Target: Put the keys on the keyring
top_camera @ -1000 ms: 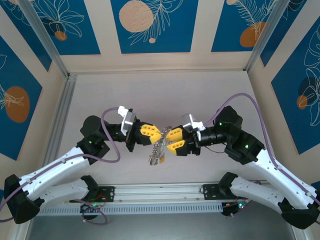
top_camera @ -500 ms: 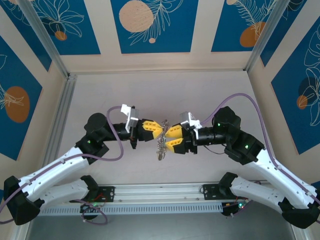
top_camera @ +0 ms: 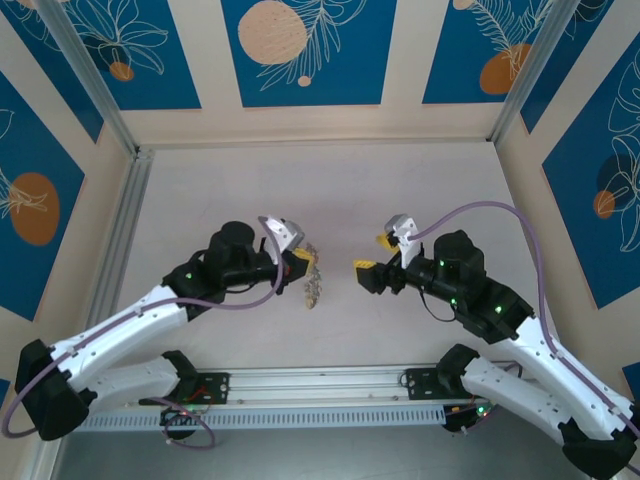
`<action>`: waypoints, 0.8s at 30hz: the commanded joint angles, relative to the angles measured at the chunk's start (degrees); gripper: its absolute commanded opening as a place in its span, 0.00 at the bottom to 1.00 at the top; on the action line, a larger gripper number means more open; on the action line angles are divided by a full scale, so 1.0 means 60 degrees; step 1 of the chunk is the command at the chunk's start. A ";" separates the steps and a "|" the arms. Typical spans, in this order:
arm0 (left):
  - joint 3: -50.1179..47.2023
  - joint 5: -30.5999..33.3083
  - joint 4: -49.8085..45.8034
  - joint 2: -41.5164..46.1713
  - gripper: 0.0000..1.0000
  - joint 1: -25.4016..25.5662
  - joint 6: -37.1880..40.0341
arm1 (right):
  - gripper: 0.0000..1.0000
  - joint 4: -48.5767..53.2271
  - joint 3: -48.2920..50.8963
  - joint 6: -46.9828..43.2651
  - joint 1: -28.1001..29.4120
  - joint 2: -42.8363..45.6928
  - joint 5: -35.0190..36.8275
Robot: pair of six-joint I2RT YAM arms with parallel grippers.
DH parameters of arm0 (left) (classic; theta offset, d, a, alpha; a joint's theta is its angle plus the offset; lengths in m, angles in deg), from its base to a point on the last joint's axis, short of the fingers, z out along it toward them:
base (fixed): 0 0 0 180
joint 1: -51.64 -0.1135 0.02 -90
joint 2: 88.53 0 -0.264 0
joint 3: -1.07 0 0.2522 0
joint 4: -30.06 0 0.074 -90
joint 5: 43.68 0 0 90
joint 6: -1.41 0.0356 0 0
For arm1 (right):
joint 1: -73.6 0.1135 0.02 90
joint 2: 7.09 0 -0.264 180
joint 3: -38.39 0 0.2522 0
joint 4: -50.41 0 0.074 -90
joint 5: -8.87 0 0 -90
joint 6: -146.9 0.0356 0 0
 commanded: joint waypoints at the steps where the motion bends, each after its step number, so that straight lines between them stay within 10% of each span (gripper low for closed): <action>1: 0.0510 0.0193 0.0310 -0.0680 0.00 -0.0071 0.0080 | 0.81 0.0130 0.0113 0.0474 -0.0654 0.0269 0.0827; 16: 0.1344 0.0226 0.3238 -0.5972 0.01 0.0473 -0.1208 | 0.93 -0.0527 0.0892 0.1069 -0.3251 0.0598 -0.1093; 24: 0.1835 0.0510 0.2662 -0.6248 0.27 0.0474 -0.0995 | 0.99 -0.0410 0.1091 0.1404 -0.3764 0.0640 -0.0455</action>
